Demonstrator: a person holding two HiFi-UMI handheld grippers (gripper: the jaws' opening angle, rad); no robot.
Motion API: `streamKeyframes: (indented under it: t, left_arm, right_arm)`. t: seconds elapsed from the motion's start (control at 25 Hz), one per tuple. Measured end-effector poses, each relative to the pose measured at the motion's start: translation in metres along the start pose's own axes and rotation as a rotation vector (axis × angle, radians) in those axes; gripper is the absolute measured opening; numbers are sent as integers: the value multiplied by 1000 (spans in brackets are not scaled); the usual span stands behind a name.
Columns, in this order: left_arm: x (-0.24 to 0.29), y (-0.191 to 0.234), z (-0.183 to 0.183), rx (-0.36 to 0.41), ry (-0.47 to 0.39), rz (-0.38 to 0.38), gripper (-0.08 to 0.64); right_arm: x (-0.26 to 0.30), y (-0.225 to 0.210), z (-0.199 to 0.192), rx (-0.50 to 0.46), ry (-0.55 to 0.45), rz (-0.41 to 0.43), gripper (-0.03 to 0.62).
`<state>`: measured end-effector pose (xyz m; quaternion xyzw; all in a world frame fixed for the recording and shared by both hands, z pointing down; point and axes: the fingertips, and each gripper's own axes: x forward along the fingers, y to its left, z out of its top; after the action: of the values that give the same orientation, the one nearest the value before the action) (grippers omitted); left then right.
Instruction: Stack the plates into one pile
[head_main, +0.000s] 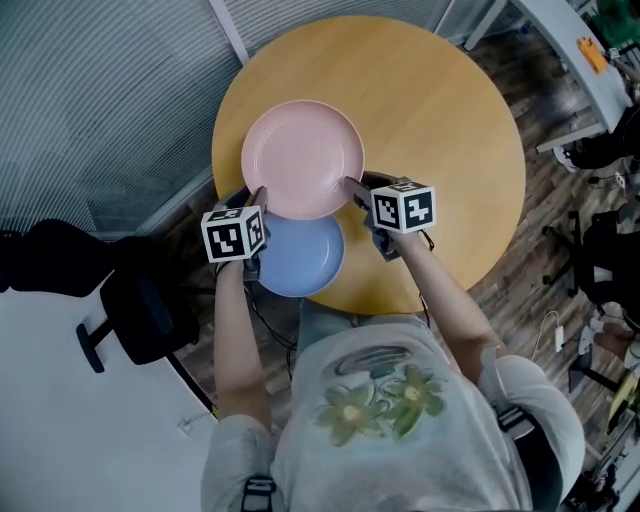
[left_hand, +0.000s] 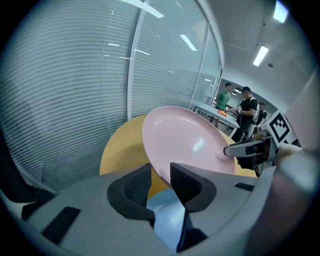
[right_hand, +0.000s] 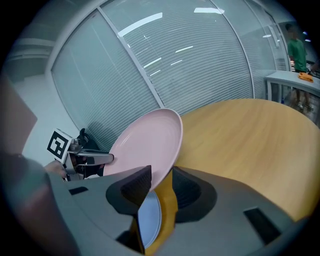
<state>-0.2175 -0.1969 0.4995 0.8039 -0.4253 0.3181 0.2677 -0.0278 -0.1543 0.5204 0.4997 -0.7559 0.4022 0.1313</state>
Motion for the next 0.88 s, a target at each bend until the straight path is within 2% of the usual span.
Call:
streamKeyframes:
  t: [0.44,0.6,0.76,0.88]
  left_arm:
    - [-87,-11,-59,-134,-61,99,130]
    - [-108,-14,-80,-173,-64,146,130]
    - [-122,-19,-108,-174,-42,201,132]
    - [-129,-28,-126,-224,-37,211,132]
  right_arm:
    - [-28,55,-38,-111,78,137,150]
    - [-35,70,-49,-165,100,161,150]
    - [-39,81,-67,-239,130,158,150]
    - [-46,83,-81,-260,151,166,150]
